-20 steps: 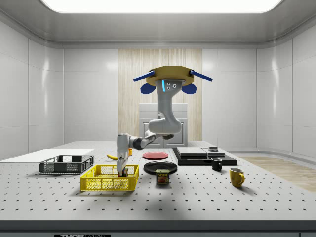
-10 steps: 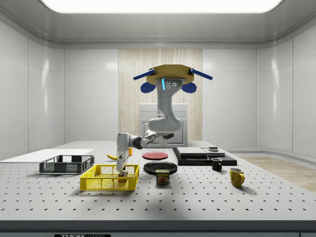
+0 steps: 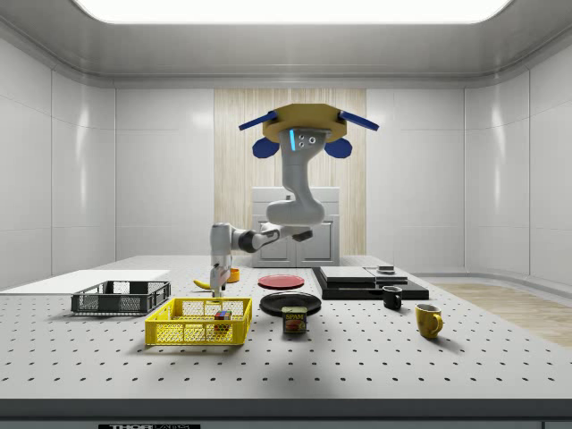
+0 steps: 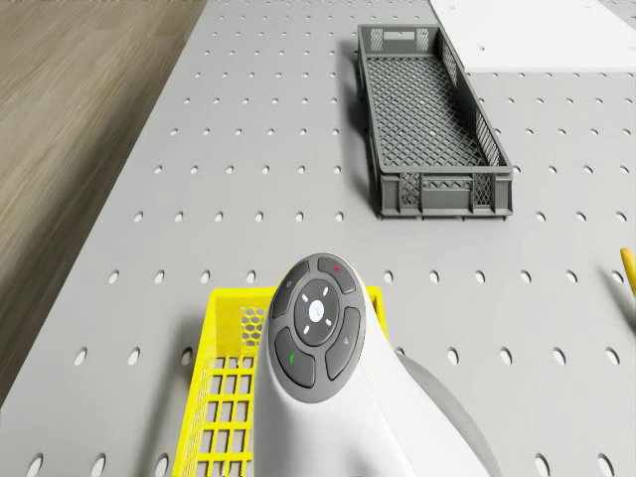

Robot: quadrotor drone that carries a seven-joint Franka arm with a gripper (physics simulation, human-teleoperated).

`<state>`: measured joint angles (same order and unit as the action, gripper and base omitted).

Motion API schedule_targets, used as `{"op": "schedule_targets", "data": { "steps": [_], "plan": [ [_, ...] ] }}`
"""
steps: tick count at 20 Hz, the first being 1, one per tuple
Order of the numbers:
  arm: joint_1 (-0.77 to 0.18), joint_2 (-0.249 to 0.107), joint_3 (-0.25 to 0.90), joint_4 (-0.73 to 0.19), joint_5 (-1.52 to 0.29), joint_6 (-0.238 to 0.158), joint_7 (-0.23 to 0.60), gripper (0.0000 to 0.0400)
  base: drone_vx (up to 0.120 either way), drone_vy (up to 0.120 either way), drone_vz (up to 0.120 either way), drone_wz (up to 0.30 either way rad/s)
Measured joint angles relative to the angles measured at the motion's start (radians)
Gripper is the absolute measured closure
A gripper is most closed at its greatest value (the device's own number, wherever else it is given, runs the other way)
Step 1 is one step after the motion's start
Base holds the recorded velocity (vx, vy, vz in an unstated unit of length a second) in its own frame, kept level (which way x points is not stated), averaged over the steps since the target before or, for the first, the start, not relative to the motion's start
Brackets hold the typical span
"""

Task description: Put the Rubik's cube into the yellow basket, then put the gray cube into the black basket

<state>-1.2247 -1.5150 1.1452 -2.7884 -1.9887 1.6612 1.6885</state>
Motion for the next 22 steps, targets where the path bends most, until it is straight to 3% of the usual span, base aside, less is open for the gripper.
{"op": "schedule_targets", "data": {
  "steps": [15,22],
  "plan": [
    [0.006,0.011,0.002,-0.002,-0.002,-0.012,-0.004,0.0,0.005,-0.12,0.0,0.0],
    [0.008,0.015,0.001,-0.003,-0.004,-0.016,-0.006,0.0,0.12,-0.12,0.0,0.0]
  ]
}}
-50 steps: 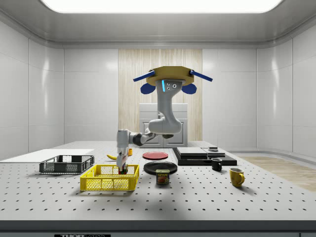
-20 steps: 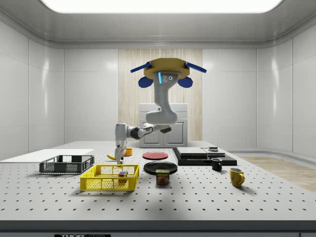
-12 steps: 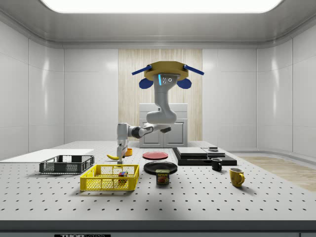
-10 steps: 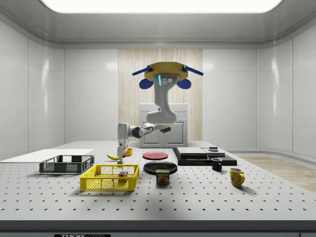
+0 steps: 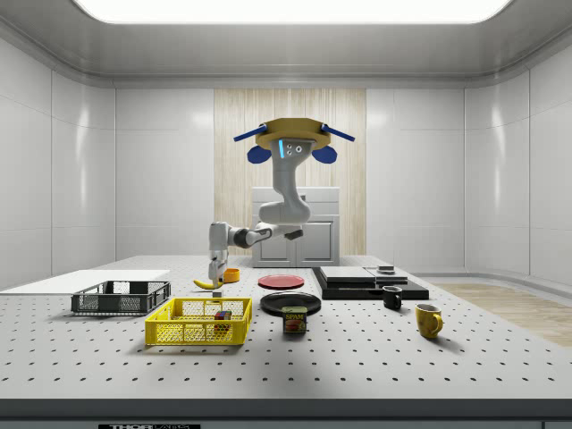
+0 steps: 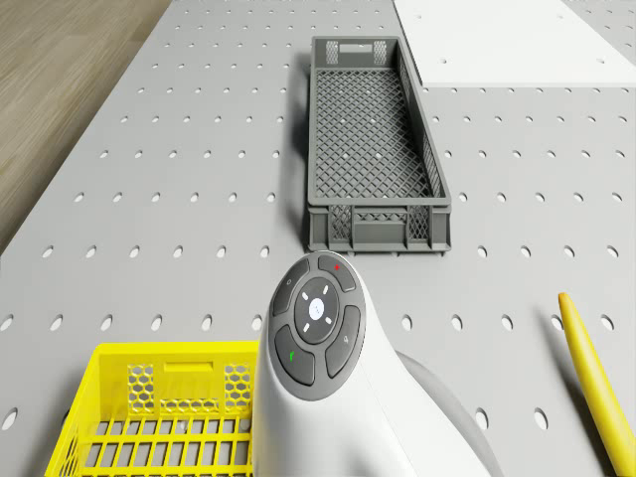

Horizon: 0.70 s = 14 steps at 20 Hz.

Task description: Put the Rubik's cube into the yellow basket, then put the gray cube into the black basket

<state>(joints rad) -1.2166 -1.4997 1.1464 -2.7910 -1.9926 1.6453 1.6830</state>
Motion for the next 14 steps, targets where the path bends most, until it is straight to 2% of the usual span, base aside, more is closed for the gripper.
{"op": "schedule_targets", "data": {
  "steps": [4,10,12,14],
  "plan": [
    [0.001,0.002,0.0,0.0,-0.001,-0.002,-0.001,0.0,0.12,-0.12,0.0,0.0],
    [0.003,0.006,-0.001,0.0,-0.003,-0.005,-0.002,0.0,0.0,-0.12,0.0,0.0],
    [0.003,0.007,-0.001,-0.001,-0.003,-0.006,-0.002,0.0,0.1,-0.12,0.0,0.0],
    [0.004,0.008,-0.001,-0.001,-0.003,-0.007,-0.003,0.0,0.0,-0.12,0.0,0.0]
  ]
}}
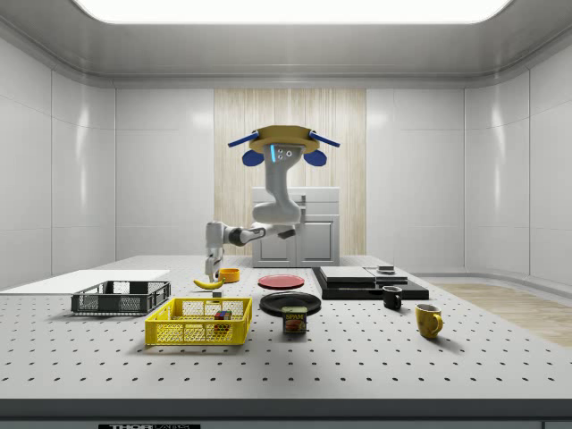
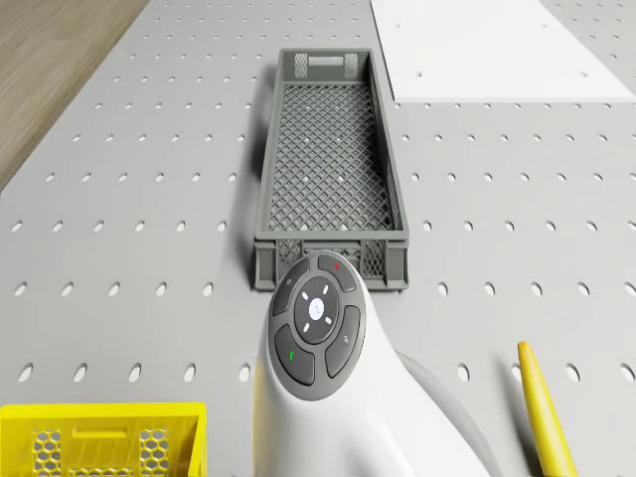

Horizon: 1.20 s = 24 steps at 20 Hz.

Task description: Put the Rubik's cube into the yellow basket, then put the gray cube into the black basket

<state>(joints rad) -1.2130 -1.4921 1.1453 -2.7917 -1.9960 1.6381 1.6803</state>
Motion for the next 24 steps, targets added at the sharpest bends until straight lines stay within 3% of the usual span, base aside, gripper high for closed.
{"op": "schedule_targets", "data": {
  "steps": [3,8,15,20,24],
  "plan": [
    [0.001,0.001,0.0,0.0,-0.001,-0.001,-0.001,0.0,0.0,-0.12,-0.013,0.0],
    [0.002,0.004,-0.001,0.0,-0.002,-0.004,-0.001,0.0,0.0,-0.12,-0.12,0.0],
    [0.003,0.007,-0.001,-0.001,-0.003,-0.006,-0.002,0.0,0.0,-0.114,-0.006,0.0],
    [0.004,0.009,-0.001,-0.001,-0.004,-0.008,-0.003,0.0,0.0,0.0,-0.088,0.0],
    [0.001,0.011,-0.019,0.007,-0.021,-0.001,-0.004,0.0,0.0,0.0,-0.01,0.0]
  ]
}}
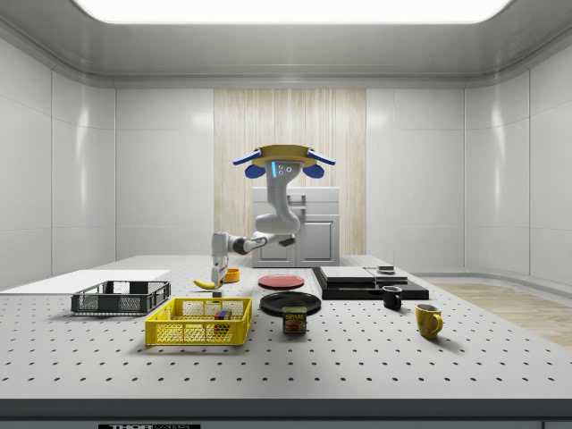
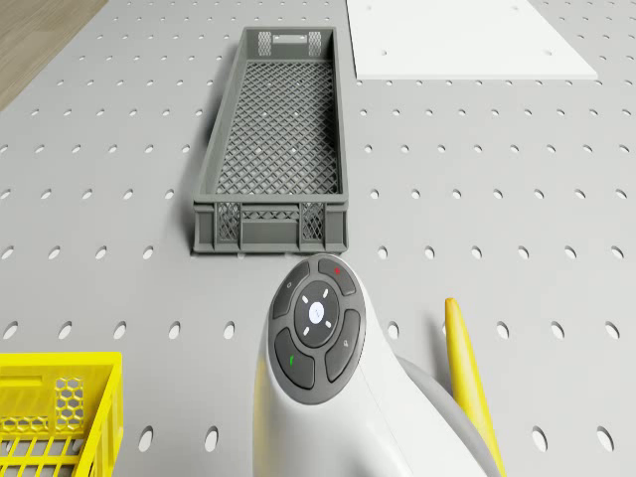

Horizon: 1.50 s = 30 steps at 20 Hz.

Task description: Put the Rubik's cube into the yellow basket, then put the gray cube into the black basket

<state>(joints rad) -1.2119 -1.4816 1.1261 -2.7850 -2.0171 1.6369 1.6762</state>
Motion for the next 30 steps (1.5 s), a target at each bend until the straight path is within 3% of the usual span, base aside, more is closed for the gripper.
{"op": "schedule_targets", "data": {
  "steps": [8,21,25,30],
  "plan": [
    [-0.012,0.009,-0.077,0.038,-0.072,0.034,-0.008,0.0,0.0,0.0,0.0,0.0],
    [-0.036,0.042,-0.074,0.096,-0.077,0.03,-0.034,0.0,0.0,0.0,0.0,0.0],
    [-0.036,0.045,-0.073,0.098,-0.077,0.029,-0.036,0.009,0.0,0.0,0.0,0.0],
    [-0.035,0.049,-0.073,0.099,-0.079,0.026,-0.038,0.0132,0.0,0.0,0.0,0.0]
  ]
}}
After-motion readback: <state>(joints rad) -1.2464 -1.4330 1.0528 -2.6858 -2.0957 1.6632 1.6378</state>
